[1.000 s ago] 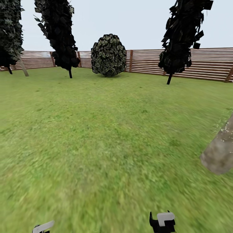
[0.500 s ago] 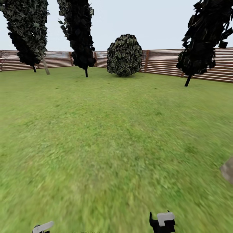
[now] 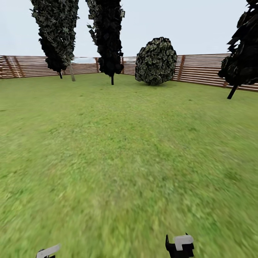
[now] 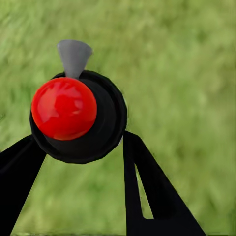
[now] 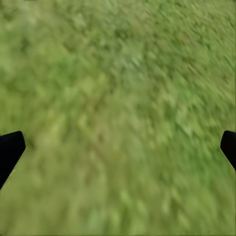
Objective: In the garden, pick up the pesticide atomizer on the floor and spray pesticide onto both trees until each tree trunk is fully covered.
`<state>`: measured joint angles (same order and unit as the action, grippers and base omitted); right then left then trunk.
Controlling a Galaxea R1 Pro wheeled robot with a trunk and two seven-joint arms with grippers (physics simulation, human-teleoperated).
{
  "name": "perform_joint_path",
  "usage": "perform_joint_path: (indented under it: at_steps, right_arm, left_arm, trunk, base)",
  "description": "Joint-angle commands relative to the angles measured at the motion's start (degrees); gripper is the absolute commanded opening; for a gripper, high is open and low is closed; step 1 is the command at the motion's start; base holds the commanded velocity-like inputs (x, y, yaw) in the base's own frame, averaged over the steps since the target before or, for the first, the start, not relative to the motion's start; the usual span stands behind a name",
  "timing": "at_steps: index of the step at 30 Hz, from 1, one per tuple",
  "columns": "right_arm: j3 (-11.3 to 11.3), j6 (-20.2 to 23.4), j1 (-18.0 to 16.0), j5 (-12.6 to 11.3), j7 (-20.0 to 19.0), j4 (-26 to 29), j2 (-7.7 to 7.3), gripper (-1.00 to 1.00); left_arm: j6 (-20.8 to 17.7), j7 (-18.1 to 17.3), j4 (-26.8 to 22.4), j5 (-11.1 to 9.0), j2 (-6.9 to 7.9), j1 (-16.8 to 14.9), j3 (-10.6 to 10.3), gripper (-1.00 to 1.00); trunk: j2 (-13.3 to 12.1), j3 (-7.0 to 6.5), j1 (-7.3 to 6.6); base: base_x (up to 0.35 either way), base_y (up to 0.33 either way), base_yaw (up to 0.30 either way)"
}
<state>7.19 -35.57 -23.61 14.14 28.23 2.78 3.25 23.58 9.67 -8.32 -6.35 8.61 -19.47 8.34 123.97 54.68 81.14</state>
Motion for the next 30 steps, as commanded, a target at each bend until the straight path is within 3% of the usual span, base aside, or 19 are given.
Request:
perform_joint_path:
  at_steps: [1,30]
  right_arm:
    - [0.5,0.1,0.0,0.2,0.6,-0.1,0.00,1.00]
    - [0.5,0.1,0.0,0.2,0.6,-0.1,0.00,1.00]
  left_arm:
    - [0.2,-0.1,0.1,-0.6,0.00,0.0,-0.1,-1.00]
    - [0.2,-0.1,0.1,-0.6,0.00,0.0,-0.2,-1.00]
  trunk:
    - [0.0,0.05,-0.01]
    - [0.0,0.05,-0.01]
  base:
    - [0.000,0.000,0.285]
    - [0.000,0.000,0.285]
